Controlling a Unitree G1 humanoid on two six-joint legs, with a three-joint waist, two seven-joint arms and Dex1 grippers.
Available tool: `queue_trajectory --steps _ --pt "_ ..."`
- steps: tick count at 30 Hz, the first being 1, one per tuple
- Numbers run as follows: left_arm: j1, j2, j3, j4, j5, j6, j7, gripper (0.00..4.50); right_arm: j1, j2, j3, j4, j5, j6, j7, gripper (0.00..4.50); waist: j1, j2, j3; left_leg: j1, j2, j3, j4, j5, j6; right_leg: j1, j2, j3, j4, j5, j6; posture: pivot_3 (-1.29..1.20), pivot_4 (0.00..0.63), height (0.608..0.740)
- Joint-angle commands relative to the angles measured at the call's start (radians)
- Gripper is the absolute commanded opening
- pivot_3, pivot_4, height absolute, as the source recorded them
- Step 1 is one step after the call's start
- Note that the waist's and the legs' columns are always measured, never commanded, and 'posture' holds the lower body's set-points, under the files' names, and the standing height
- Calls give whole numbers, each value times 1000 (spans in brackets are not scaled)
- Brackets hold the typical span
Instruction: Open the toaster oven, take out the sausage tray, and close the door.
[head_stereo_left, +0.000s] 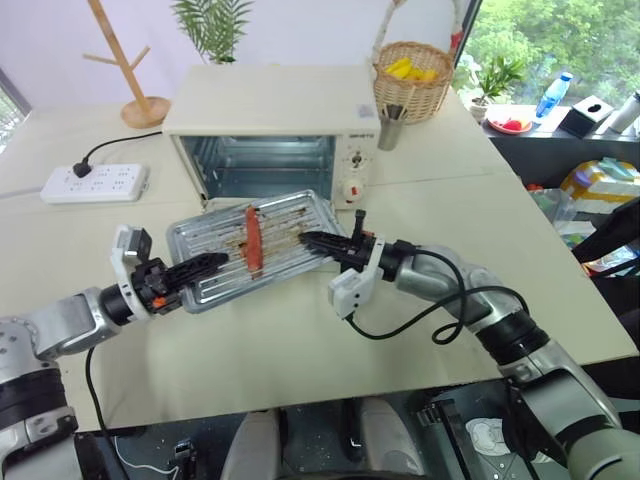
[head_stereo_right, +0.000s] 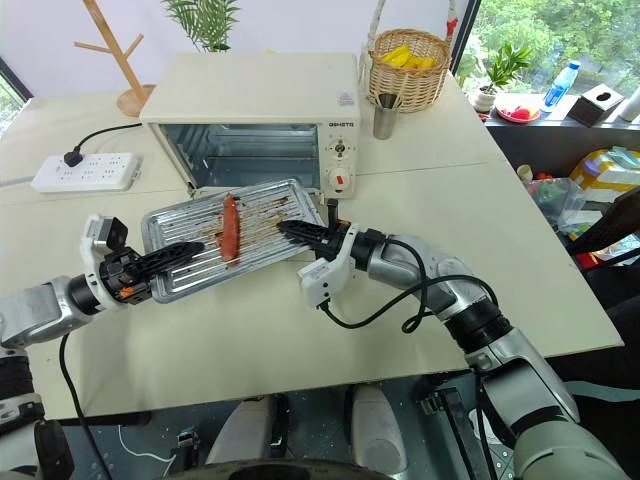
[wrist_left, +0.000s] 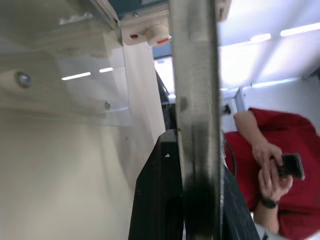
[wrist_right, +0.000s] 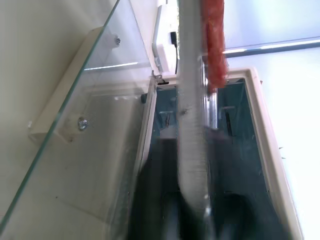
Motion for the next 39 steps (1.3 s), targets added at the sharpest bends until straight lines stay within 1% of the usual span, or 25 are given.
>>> queue_trajectory --steps 1,2,9,13,15,18,21,27,30,34,35,39 --pt "59 16 -25 -55 -112 -95 74 0 4 -16 -47 -76 30 2 9 2638 0 0 0 0 0 0 0 0 0 0 0 0 0 0 0 0 150 740" --pt "78 11 -27 -69 -122 -112 80 0 12 -26 -51 -86 39 1 19 3116 1 0 0 0 0 0 0 0 0 0 0 0 0 0 0 0 150 740" --pt "220 -51 12 -187 -126 -204 66 0 95 -123 -107 -158 123 -11 84 3116 22 0 0 0 0 2 0 0 0 1 0 0 -3 -1 -2 0 150 740" --pt "310 -101 88 -256 -126 -269 64 0 142 -164 -154 -168 190 20 124 3116 24 0 0 0 0 4 0 0 0 2 0 0 -5 -2 -4 0 150 740" --pt "381 -149 141 -320 -126 -315 70 0 166 -180 -183 -144 232 59 147 3116 24 0 0 0 0 4 0 0 0 3 0 0 -5 -2 -4 0 150 740" --pt "481 -212 209 -407 -126 -377 65 0 180 -183 -209 -97 276 108 171 3116 22 -1 0 1 1 6 0 0 0 3 0 0 -7 -3 -4 0 150 740" --pt "575 -296 295 -491 -126 -471 67 0 158 -154 -214 -15 306 164 187 3116 24 -1 -1 1 1 6 0 0 0 3 1 0 -7 -3 -5 0 150 740" --pt "668 -402 399 -566 -126 -627 75 0 114 -110 -193 108 314 174 201 3116 27 -1 -1 1 0 6 1 0 0 4 1 0 -7 -3 -5 0 150 740" --pt "703 -419 413 -565 -126 -672 65 0 96 -83 -177 161 323 165 216 2318 26 -2 -1 1 0 6 1 0 0 5 1 0 -8 -3 -5 0 150 740" --pt "708 -407 429 -530 -126 -725 57 0 70 -48 -144 251 296 157 224 252 26 -2 -1 0 0 6 1 0 0 5 2 0 -8 -3 -5 0 150 740" --pt "705 -399 435 -522 -126 -741 59 0 65 -40 -132 275 287 156 228 50 25 -3 -2 1 0 6 1 0 0 5 2 0 -8 -3 -5 0 150 740" --pt "690 -374 452 -501 -126 -771 57 0 55 -18 -97 342 260 132 217 50 24 -3 -2 1 0 6 1 0 0 5 2 0 -8 -3 -5 0 150 740"
